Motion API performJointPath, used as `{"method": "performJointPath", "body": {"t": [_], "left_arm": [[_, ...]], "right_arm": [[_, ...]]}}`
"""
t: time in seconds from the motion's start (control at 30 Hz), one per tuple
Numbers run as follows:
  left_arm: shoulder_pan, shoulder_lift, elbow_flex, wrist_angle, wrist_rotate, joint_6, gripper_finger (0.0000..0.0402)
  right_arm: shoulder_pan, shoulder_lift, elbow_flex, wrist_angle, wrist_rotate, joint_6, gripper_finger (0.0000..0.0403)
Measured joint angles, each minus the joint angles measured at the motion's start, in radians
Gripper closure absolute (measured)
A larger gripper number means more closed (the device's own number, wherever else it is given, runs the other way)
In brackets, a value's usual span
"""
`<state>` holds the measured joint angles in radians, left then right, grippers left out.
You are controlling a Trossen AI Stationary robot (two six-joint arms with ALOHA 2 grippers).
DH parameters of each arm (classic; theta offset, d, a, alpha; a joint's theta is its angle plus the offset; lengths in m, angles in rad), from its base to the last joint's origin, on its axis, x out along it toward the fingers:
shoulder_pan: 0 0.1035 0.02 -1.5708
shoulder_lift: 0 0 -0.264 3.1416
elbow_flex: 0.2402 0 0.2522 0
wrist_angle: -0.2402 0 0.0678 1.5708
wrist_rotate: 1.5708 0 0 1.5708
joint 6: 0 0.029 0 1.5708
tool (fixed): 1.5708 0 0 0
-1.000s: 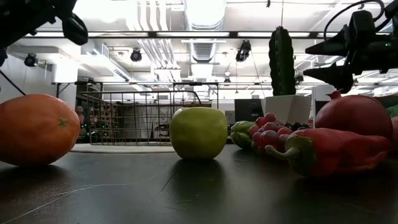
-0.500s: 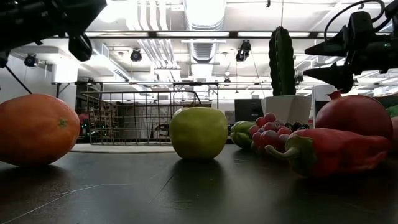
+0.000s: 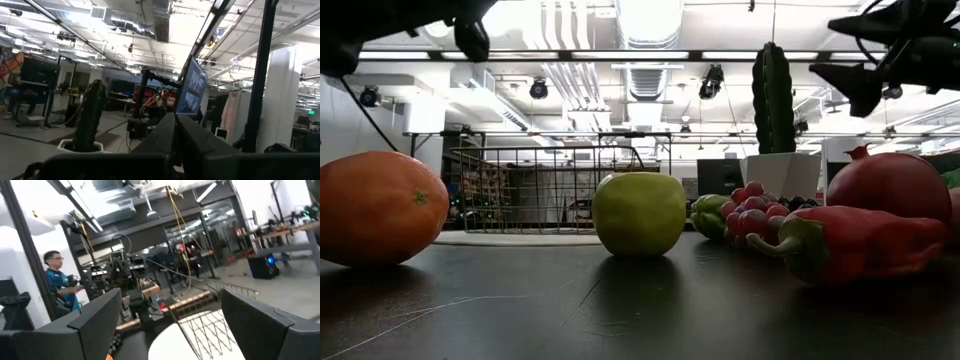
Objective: Build produce basket
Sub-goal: Put the chayote in the gold wire basket
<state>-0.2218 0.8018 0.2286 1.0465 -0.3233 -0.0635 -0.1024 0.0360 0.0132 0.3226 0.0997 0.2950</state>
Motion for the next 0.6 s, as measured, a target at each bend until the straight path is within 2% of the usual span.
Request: {"method": "performJointPath", "body": {"t": [0.27, 0.5, 0.6], "left_arm": [[0.000, 0.084, 0.097, -0.001, 0.000, 0.119, 0.0400], [0.000, 0.121, 0.148, 0.000, 0.000, 0.227, 0.0400], [0.000, 0.117, 0.145, 0.000, 0.000, 0.232, 0.0400]], "right_arm": [[0.000, 0.044, 0.014, 0.093, -0.022, -0.047, 0.0076], [0.000, 0.205, 0.142, 0.100, -0.028, -0.154, 0.0076], [0.000, 0.288, 0.211, 0.095, -0.073, -0.183, 0.0076]]}}
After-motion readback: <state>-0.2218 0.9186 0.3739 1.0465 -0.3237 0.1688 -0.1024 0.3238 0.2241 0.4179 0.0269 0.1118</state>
